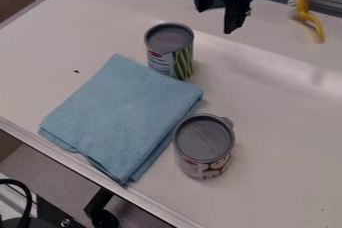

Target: Move the object from middle of the table to up side

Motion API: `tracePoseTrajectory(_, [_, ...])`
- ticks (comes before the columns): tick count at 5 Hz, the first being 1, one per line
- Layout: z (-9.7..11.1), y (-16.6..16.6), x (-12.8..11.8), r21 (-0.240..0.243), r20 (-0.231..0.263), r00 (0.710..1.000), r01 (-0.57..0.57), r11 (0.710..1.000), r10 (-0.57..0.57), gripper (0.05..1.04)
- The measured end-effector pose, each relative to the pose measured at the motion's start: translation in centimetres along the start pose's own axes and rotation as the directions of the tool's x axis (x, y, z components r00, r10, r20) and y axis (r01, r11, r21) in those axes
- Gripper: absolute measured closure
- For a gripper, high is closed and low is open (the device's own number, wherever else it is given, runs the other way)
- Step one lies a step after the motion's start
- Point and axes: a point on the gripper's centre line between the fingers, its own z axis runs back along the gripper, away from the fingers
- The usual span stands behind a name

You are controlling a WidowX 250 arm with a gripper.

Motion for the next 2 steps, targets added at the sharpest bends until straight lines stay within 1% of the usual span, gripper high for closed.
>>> tracePoseTrajectory(1, [-1.4,-0.6,-0.8,-0.023,-0.042,0.999,0.002,1.0,-0.003,0.083])
tracePoseTrajectory(2, [-1.5,-2.0,-2.1,-0.076,-0.035,0.999,0.014,0.997,-0.017,0.083])
